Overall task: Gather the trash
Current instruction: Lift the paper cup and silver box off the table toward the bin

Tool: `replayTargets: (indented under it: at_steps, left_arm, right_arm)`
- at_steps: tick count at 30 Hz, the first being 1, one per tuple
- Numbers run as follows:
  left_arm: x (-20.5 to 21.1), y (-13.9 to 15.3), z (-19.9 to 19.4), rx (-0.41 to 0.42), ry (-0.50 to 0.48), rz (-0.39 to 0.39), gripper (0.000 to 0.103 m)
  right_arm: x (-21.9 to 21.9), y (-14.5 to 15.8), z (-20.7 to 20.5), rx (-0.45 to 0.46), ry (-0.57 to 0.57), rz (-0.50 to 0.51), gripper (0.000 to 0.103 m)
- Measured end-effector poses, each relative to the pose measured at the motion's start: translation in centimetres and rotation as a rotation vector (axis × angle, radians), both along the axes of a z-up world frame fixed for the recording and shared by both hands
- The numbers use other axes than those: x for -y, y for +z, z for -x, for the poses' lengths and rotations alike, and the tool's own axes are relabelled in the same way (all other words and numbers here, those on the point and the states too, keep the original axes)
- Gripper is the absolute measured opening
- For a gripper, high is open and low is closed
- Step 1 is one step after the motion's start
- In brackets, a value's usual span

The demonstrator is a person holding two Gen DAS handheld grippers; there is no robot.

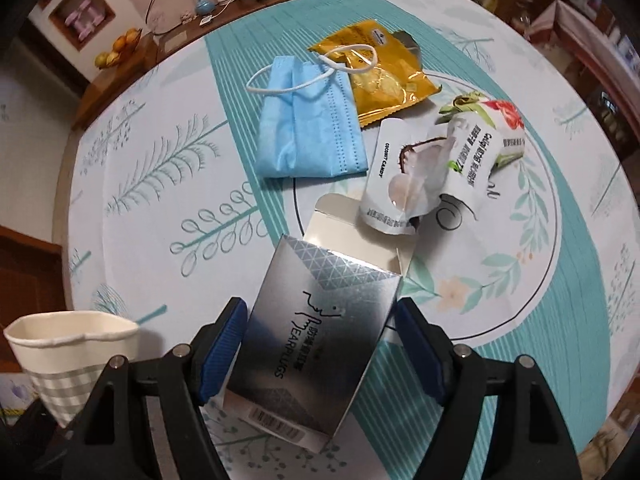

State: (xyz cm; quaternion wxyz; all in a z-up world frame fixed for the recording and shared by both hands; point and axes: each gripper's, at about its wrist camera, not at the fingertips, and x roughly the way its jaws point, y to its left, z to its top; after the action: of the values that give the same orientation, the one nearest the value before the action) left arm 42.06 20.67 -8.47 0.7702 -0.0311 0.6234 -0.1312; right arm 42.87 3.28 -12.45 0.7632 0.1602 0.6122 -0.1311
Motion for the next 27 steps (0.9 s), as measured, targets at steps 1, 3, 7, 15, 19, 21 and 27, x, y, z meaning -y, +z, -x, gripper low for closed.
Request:
replayTargets:
  at_steps: [1, 3, 7, 15, 19, 21, 27]
  left_arm:
    - [-0.4, 0.2, 0.1, 0.001, 0.002, 0.001, 0.055]
    - [-0.4, 0.5, 0.5, 0.004, 0.010, 0.009, 0.055]
    - [0.6, 1.3, 1.9, 0.027, 0.014, 0.006, 0.055]
    - [2.6, 3.3, 6.6, 0.064, 0.007, -0.003, 0.055]
    - [4.0, 4.5, 10.4, 0.089, 0.022, -0.003, 0.055]
    - [4.8, 5.1, 12.3, 0.102, 0.032, -0.001, 0.055]
    - [9.0, 6.9, 18.9, 0.157, 0.084, -0.017, 0.055]
  right_arm:
    - [-0.1, 0.0, 0.2, 0.002, 0.007, 0.007, 0.073]
    - [0.0, 0.0, 0.8, 0.008, 0.014, 0.002, 0.071]
    - [0.8, 0.2, 2.8, 0.011, 0.055, -0.034, 0.068]
    - [3.8, 1.8, 9.3, 0.036, 0.101, -0.097, 0.067]
    - [5.7, 3.2, 12.8, 0.072, 0.124, -0.141, 0.067]
    - [6.7, 3.9, 14.2, 0.098, 0.131, -0.159, 0.067]
    - [10.8, 5.9, 18.7, 0.177, 0.176, -0.234, 0.067]
